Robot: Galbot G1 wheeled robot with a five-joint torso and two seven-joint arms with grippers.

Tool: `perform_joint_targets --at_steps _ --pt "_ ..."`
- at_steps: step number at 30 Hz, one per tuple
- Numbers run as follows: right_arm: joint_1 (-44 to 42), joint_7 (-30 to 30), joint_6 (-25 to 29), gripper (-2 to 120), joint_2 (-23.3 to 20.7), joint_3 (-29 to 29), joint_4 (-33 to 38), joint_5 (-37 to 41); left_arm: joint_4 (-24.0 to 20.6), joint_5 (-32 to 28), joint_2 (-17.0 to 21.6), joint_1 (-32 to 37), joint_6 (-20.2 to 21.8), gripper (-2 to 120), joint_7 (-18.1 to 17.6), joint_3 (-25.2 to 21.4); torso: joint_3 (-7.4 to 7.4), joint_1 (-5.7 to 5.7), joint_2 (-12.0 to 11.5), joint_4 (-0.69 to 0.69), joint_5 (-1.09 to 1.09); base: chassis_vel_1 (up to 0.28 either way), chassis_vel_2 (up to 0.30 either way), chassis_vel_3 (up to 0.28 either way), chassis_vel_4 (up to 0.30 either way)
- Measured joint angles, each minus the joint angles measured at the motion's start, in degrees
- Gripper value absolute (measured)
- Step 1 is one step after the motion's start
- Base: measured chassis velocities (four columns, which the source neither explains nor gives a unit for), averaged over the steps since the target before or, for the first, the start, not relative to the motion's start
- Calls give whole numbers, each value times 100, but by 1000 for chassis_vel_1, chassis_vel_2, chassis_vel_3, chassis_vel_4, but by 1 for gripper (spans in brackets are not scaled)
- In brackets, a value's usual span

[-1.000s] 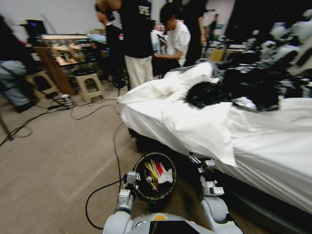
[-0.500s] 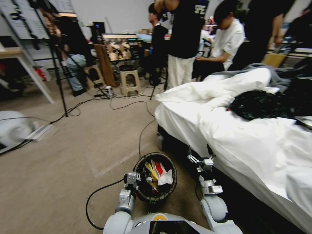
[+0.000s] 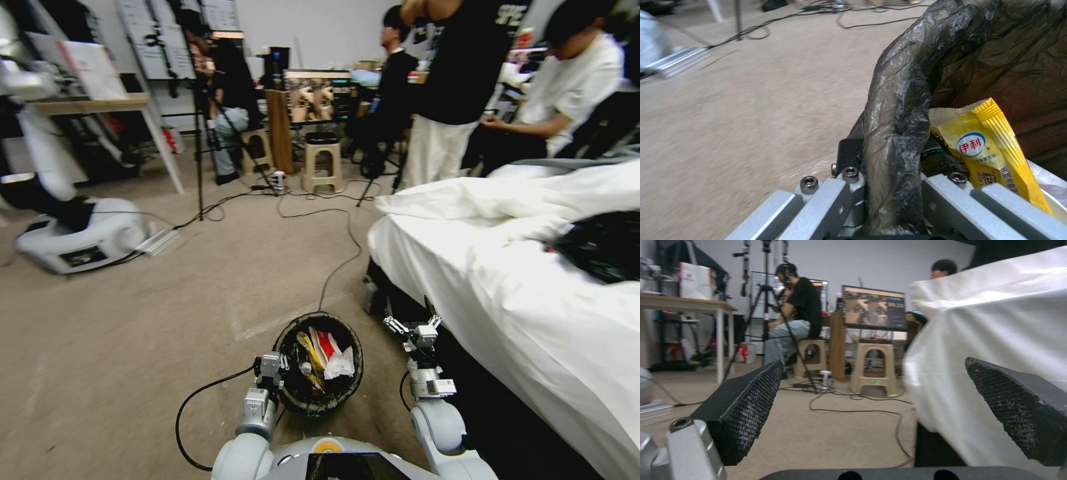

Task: Pick up the trash bin, then pick up the garbage from the floor and place it into the trash bin.

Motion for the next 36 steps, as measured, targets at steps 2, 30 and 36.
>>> perform_joint_targets --at_steps 2,30,36 --pt "1 0 0 100 2 -1 1 0 -3 -1 1 -1 0 0 0 -3 0 0 0 0 0 120 134 141 125" --pt "-23 1 2 100 21 -6 29 -10 59 -65 -16 -46 -87 0 89 9 0 0 0 -2 0 98 95 101 105" --pt "-48 0 6 100 26 -9 29 -18 88 -92 -21 -92 -88 0 68 -20 0 0 -1 -1 0 0 0 0 0"
